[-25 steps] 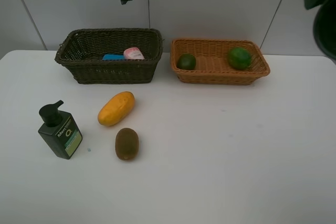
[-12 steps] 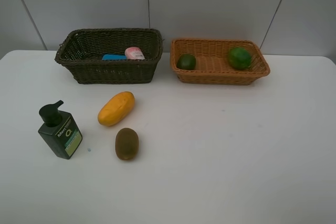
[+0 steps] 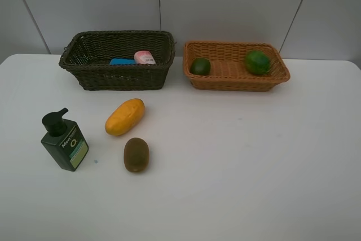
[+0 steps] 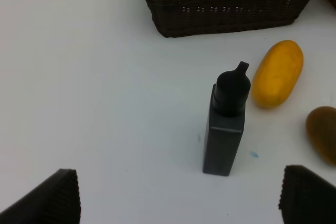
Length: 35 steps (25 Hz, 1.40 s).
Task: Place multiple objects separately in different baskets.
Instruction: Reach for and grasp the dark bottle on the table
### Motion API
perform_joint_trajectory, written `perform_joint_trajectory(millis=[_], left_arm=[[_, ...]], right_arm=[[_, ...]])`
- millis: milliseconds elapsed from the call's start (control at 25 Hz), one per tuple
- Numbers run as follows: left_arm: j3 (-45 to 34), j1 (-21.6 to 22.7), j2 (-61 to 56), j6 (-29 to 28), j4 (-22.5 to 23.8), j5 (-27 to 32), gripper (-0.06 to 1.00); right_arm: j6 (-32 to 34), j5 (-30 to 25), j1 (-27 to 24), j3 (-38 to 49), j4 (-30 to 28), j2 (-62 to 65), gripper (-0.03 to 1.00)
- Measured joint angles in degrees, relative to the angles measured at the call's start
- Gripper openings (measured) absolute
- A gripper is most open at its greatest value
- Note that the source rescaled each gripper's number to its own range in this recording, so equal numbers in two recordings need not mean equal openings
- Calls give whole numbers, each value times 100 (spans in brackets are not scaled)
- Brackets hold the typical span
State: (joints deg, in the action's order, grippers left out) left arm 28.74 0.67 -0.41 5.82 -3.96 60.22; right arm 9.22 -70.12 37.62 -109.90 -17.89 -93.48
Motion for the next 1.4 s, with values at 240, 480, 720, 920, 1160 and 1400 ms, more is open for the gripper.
perform_joint_trajectory(millis=[240,480,720,920,1160,1400], left_arm=[[0,0,0,0,0,0,100],[0,0,0,0,0,0,100],[0,0,0,0,0,0,100],[0,0,0,0,0,0,100],[0,0,0,0,0,0,100],[0,0,0,0,0,0,100]], right_arm=[[-268,-5,0,1582,151,1420,100],[-399,527,0,3181,276,2904,100],[-433,1125,12,4665,493,4382,100],[-708,1378,12,5724,805,5493,100],[-979,1513,12,6820,1250,6661,100],[-1013,1513,12,7569,1572,7499,100]])
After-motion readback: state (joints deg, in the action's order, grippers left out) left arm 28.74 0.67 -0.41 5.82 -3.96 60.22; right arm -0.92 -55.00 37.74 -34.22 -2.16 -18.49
